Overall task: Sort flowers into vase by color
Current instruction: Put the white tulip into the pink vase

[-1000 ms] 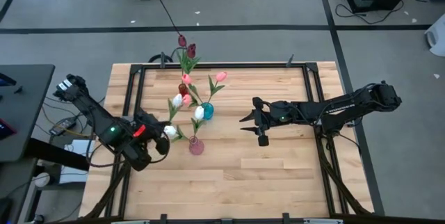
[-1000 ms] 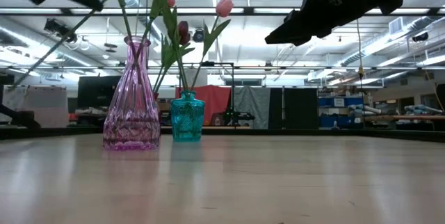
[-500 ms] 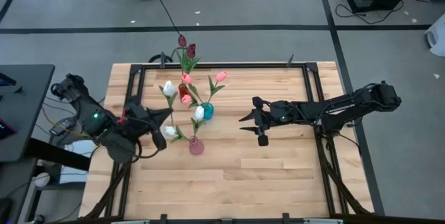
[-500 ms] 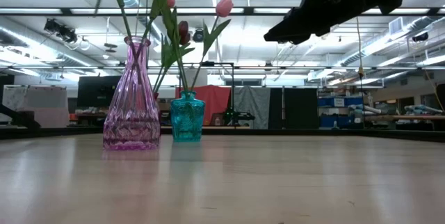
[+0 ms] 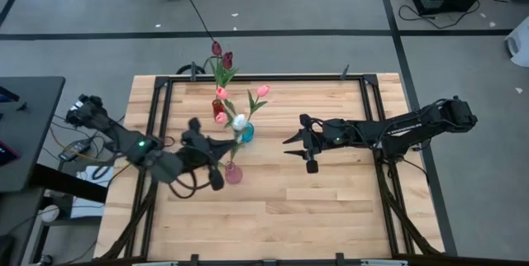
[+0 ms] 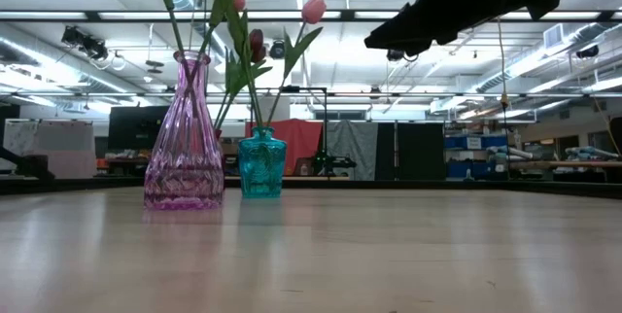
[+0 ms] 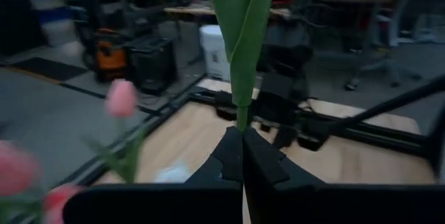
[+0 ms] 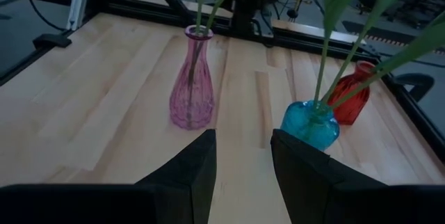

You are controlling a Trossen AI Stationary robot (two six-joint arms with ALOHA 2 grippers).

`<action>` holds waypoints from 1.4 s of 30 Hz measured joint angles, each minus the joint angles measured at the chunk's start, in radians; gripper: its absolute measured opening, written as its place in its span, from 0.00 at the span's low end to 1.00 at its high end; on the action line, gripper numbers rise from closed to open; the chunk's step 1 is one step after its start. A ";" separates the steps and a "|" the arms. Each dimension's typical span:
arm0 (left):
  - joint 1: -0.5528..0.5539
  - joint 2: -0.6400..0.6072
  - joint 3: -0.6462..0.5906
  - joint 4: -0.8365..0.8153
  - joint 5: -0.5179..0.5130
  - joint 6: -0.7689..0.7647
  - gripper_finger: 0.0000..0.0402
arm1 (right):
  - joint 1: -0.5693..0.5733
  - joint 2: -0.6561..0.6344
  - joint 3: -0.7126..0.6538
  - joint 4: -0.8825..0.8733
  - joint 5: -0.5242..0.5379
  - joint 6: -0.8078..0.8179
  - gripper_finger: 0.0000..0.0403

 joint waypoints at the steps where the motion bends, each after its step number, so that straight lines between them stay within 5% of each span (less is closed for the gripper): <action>1: 0.018 0.008 0.000 0.022 0.047 0.017 0.00 | 0.000 0.000 0.000 -0.001 -0.008 0.000 0.37; 5: 0.061 0.043 0.000 0.110 0.168 0.077 0.00 | 0.000 0.000 0.000 -0.002 -0.014 -0.006 0.37; 13: 0.060 0.080 -0.042 0.152 0.182 0.090 0.00 | 0.000 0.000 0.000 -0.028 -0.014 -0.009 0.37; 24: -0.056 0.080 -0.113 0.154 -0.067 0.060 0.00 | 0.000 0.000 0.000 -0.031 -0.014 -0.001 0.37; 42: -0.059 0.081 -0.253 0.226 -0.119 -0.083 0.01 | 0.000 0.000 0.000 -0.025 -0.014 0.002 0.37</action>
